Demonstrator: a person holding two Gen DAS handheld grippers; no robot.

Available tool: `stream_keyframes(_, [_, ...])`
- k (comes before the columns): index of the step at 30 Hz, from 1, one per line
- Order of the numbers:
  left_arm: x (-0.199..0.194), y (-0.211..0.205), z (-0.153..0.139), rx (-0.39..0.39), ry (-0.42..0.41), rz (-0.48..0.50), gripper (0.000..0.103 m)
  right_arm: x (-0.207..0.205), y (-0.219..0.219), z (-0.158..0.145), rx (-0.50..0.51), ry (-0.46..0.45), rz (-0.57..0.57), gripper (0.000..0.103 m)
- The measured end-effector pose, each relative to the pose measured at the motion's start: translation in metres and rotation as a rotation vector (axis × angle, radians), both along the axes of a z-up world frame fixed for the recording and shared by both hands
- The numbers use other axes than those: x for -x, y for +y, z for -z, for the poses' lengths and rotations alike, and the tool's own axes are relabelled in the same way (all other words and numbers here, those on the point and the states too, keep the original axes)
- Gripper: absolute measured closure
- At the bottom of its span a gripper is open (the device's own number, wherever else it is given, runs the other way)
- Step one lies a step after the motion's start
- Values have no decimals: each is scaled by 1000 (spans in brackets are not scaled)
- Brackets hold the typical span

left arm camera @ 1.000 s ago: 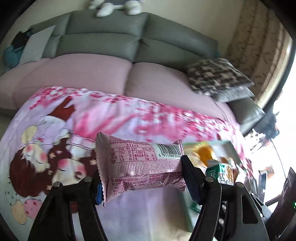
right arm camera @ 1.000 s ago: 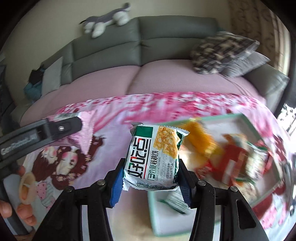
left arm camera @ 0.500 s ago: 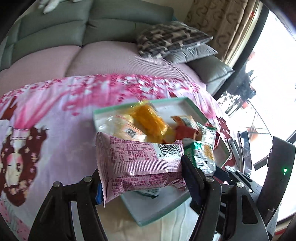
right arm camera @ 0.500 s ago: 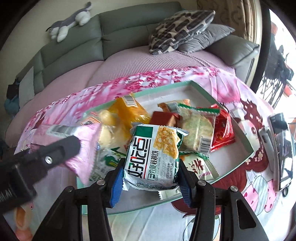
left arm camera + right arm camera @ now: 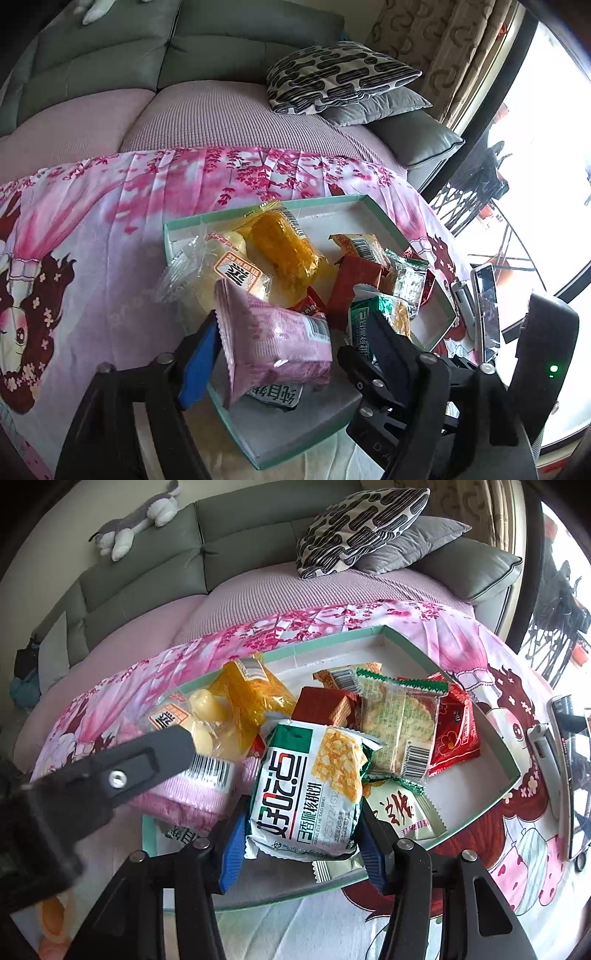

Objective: Organize snacks

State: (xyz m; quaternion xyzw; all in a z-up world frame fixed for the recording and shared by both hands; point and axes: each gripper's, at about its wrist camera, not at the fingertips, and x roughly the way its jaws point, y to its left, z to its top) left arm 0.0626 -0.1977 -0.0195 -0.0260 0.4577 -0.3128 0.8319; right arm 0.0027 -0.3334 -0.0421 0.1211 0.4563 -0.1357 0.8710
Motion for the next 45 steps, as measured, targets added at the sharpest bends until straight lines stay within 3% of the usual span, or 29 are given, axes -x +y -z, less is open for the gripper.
stream_keyframes(6, [5, 12, -4, -41, -27, -39, 21, 0, 3, 3, 3, 10, -4, 43])
stream_keyframes(8, [8, 19, -7, -66, -55, -63, 15, 0, 4, 2, 2, 9, -7, 30])
stream_keyframes(12, [14, 36, -10, -91, -88, -107, 10, 2, 8, -1, 24, -3, -15, 25])
stream_keyframes(14, [17, 44, -10, -110, -102, -132, 8, 4, 12, -3, 38, -10, -20, 12])
stream_keyframes(17, [24, 58, -7, -165, -143, -192, 0, 8, 18, -6, 48, -31, -36, 0])
stream_keyframes(26, [38, 101, 11, -368, -187, -323, 0, 22, 39, -9, 64, -53, -77, 0])
stream_keyframes(32, [43, 109, 24, -476, -138, -369, 0, 29, 57, -6, 72, -29, -121, 0])
stream_keyframes(35, [47, 106, 24, -552, -172, -387, 0, 29, 64, -5, 85, -21, -140, 0])
stream_keyframes(45, [45, 111, 27, -526, -139, -374, 0, 27, 66, -4, 82, -16, -143, 0])
